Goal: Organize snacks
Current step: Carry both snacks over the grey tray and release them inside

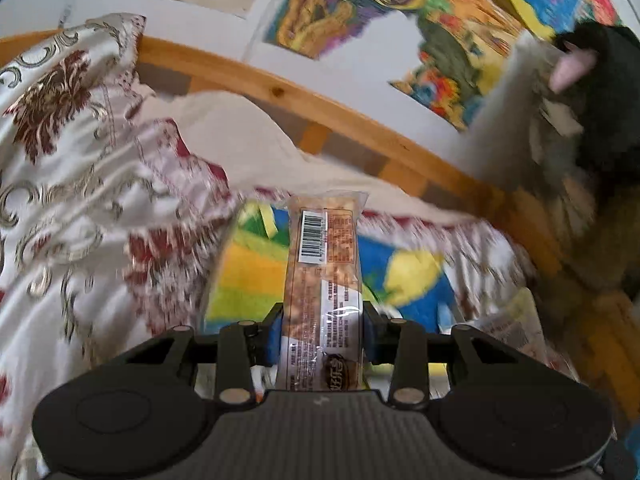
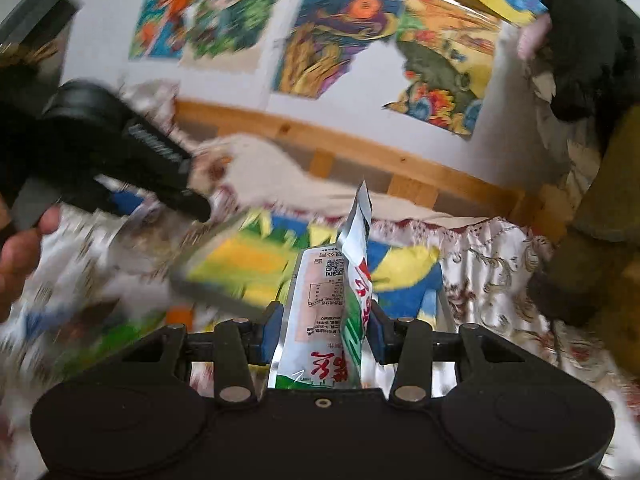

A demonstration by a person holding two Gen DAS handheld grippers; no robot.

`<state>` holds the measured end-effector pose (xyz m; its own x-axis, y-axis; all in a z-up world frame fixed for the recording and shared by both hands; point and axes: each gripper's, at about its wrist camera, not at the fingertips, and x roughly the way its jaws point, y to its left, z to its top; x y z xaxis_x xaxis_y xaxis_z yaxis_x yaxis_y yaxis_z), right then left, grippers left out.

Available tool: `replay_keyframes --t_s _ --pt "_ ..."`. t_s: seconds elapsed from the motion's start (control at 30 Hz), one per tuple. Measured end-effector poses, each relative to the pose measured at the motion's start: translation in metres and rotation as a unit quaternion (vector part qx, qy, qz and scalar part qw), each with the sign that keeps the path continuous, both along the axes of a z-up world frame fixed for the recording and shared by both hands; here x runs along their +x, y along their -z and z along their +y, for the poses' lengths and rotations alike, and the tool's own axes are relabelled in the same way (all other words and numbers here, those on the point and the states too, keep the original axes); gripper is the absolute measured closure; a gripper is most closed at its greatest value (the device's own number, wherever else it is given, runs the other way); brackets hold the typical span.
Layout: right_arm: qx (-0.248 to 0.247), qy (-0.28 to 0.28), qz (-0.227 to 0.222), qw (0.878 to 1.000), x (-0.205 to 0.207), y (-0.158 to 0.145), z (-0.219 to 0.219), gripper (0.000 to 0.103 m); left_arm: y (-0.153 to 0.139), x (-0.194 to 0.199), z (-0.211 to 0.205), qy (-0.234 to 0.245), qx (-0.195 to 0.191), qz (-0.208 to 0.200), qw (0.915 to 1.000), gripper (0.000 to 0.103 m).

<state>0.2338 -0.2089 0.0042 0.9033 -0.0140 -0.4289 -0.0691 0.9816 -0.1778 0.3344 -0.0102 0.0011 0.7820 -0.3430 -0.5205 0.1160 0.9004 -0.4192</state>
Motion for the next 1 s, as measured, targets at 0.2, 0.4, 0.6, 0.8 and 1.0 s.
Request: replay_keyframes --t_s 0.2,0.4,0.6,0.8,1.0 --pt "0.011 0.004 -0.031 0.999 0.078 0.009 0.001 0.057 0.016 0.041 0.006 -0.01 -0.005 -0.04 0.9991 0.062" --pt "0.052 0.02 -0.016 0.998 0.131 0.03 0.004 0.057 0.056 0.067 0.011 -0.014 -0.016 -0.011 0.9997 0.062" --pt "0.081 0.035 0.019 0.996 0.151 0.057 0.01 0.057 0.083 0.09 0.017 -0.005 -0.023 0.022 0.9995 0.062" --pt "0.081 0.048 0.054 0.994 0.16 0.071 0.012 0.057 0.092 0.101 0.013 0.022 0.0 0.055 0.9982 0.062" --pt "0.075 0.059 0.077 0.992 0.166 0.075 0.014 0.054 0.09 0.101 0.006 0.038 0.024 0.062 0.9971 0.062"
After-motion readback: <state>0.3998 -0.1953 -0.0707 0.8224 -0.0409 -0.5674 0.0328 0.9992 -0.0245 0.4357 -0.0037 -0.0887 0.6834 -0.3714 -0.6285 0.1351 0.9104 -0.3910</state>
